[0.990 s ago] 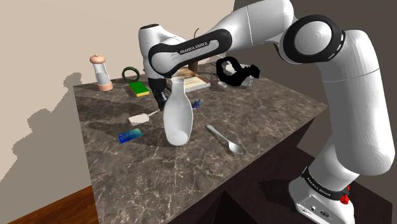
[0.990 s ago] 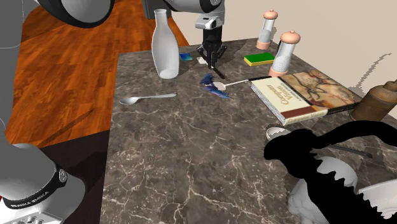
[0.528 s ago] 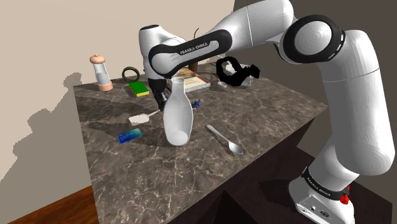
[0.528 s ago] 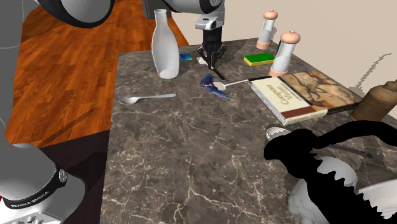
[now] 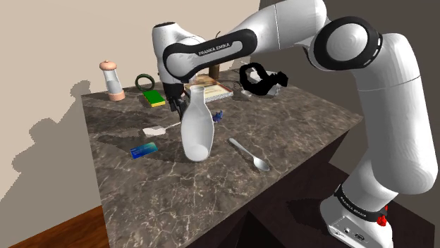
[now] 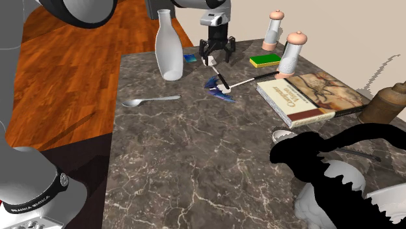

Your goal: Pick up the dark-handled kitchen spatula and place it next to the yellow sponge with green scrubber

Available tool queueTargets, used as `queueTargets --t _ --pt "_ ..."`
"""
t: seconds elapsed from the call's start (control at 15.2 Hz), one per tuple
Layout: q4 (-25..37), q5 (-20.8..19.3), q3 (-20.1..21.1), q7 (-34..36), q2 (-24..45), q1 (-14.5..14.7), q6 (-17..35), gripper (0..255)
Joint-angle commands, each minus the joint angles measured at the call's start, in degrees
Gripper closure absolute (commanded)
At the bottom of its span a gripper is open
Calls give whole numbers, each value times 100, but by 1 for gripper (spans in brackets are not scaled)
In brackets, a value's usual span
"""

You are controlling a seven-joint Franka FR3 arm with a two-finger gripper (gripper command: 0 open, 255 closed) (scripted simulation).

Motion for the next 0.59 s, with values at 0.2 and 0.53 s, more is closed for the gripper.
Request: queueTargets --t 0.2,0.53 --pt "241 82 55 -44 -175 19 -406 0" --pt "243 82 55 -43 -174 20 -407 0"
